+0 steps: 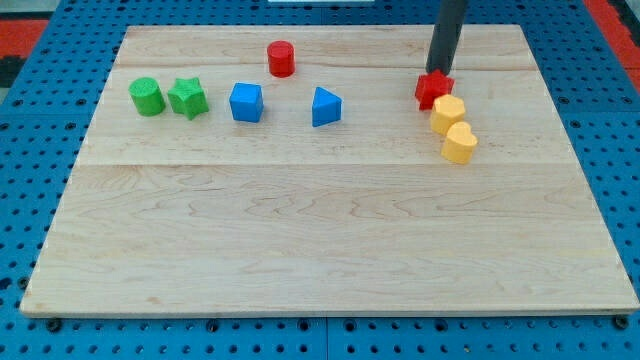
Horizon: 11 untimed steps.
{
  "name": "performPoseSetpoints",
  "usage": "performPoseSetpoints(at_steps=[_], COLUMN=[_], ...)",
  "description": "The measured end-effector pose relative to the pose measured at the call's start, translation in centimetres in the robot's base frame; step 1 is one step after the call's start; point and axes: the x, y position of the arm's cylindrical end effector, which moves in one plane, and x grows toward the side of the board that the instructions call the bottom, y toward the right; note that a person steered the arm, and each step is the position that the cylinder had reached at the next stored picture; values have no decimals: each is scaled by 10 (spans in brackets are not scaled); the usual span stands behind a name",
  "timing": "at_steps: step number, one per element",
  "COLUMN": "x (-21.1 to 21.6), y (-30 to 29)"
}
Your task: Move the yellow hexagon and red star closer to the blue triangle
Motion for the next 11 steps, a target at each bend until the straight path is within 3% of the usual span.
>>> performPoseSetpoints(at_steps=[2, 5, 6, 7, 9, 10, 11], x=[8, 0, -34, 51, 158, 155, 106], y=[-90, -58, 19, 107, 115, 60, 36])
